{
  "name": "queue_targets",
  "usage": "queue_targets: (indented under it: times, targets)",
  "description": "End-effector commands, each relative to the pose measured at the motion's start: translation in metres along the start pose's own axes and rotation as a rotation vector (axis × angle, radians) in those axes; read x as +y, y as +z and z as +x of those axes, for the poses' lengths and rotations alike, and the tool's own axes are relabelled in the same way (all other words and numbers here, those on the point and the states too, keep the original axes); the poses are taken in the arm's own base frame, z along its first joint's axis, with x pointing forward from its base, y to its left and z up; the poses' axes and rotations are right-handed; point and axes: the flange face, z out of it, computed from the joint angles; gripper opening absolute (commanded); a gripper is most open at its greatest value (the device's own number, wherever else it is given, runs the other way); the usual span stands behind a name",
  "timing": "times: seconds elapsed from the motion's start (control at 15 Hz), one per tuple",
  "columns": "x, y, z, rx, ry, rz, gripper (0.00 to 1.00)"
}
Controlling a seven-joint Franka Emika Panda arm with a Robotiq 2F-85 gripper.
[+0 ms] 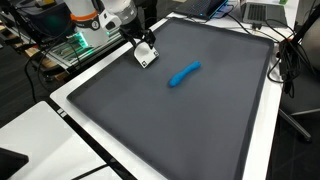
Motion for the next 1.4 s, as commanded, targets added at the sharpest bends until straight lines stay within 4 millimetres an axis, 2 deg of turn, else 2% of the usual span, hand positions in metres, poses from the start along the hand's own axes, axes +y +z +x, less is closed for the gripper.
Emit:
queue_targets:
  times: [0.0,0.4,0.6,0.67,0.73,0.87,0.93,1.0,1.07,1.27,1.33]
  targets:
    - [0.0020,0.0079,0.0046,-0.015,0.015,0.026,1.00]
    - [0.0034,0.0124,0.0065,-0.035,0.036,0.049,1.00]
    - [0.0021,0.0127,0.0061,-0.028,0.041,0.056,0.84]
    - [0.0016,0.0130,0.0066,-0.023,0.044,0.058,0.82]
    - [0.0012,0.0132,0.0071,-0.017,0.044,0.059,0.74]
    - [0.0006,0.0134,0.0083,-0.003,0.045,0.062,0.78]
    - [0.0004,0.0131,0.0093,0.004,0.047,0.064,0.74]
    - [0.0002,0.0128,0.0098,0.009,0.047,0.066,0.76]
    - [-0.0001,0.0125,0.0104,0.014,0.049,0.067,0.70]
    - [-0.0006,0.0129,0.0112,0.026,0.049,0.069,0.62]
    - [-0.0009,0.0127,0.0112,0.029,0.049,0.071,0.43]
